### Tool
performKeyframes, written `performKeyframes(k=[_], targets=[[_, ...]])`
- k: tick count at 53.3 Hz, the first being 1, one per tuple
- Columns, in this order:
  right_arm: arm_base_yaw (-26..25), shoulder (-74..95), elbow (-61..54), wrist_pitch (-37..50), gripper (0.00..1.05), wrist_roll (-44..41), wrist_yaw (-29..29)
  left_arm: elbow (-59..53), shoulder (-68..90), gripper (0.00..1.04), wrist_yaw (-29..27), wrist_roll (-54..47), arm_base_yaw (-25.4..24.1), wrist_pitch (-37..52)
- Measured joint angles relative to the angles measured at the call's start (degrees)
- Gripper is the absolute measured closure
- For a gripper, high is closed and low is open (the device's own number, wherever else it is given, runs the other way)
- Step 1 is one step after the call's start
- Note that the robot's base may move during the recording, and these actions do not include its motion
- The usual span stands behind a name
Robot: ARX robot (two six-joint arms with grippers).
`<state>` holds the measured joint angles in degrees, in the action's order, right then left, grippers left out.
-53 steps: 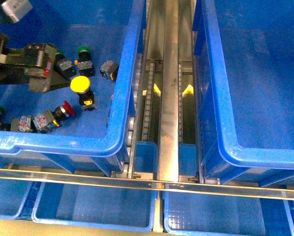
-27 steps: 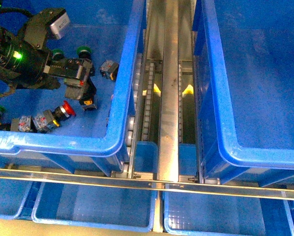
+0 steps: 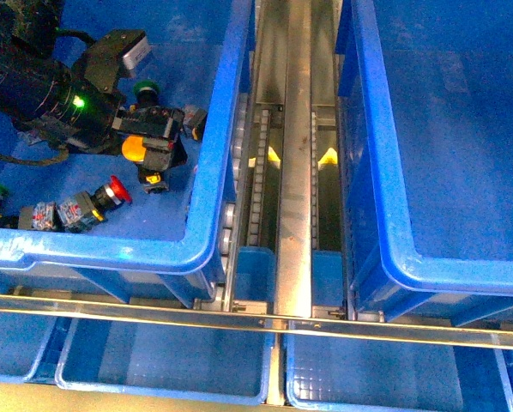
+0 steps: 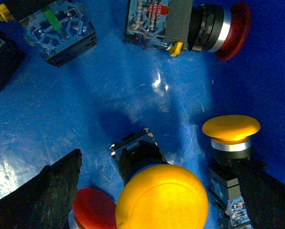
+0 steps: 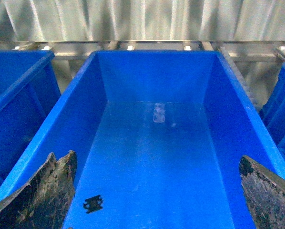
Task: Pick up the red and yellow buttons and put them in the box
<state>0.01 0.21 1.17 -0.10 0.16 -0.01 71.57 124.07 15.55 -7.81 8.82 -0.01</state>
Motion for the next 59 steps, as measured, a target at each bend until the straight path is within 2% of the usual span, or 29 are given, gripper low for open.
performKeyframes(k=[5, 26, 41, 50, 59], targets=[[0.0, 0.0, 0.0, 0.0, 0.06, 0.0, 0.0, 0.2, 0.09, 0.09, 0.09, 0.2, 0.04, 0.0], [0.0, 0.0, 0.0, 0.0, 0.06, 0.0, 0.0, 0.44, 0.94, 0.7, 0.52, 1.4, -0.52, -0.39], [0.0, 0.0, 0.0, 0.0, 0.06, 0.0, 0.0, 0.79, 0.24, 0.71, 2.91, 7.26, -3.48, 0.02], [0.0, 0.0, 0.0, 0.0, 0.06, 0.0, 0.0, -0.55, -5.53, 0.71, 7.34, 14.8, -7.96, 0.52], [0.0, 0.0, 0.0, 0.0, 0.06, 0.0, 0.0, -7.5, -17.64, 0.71, 13.92, 23.17, -14.36, -0.11]])
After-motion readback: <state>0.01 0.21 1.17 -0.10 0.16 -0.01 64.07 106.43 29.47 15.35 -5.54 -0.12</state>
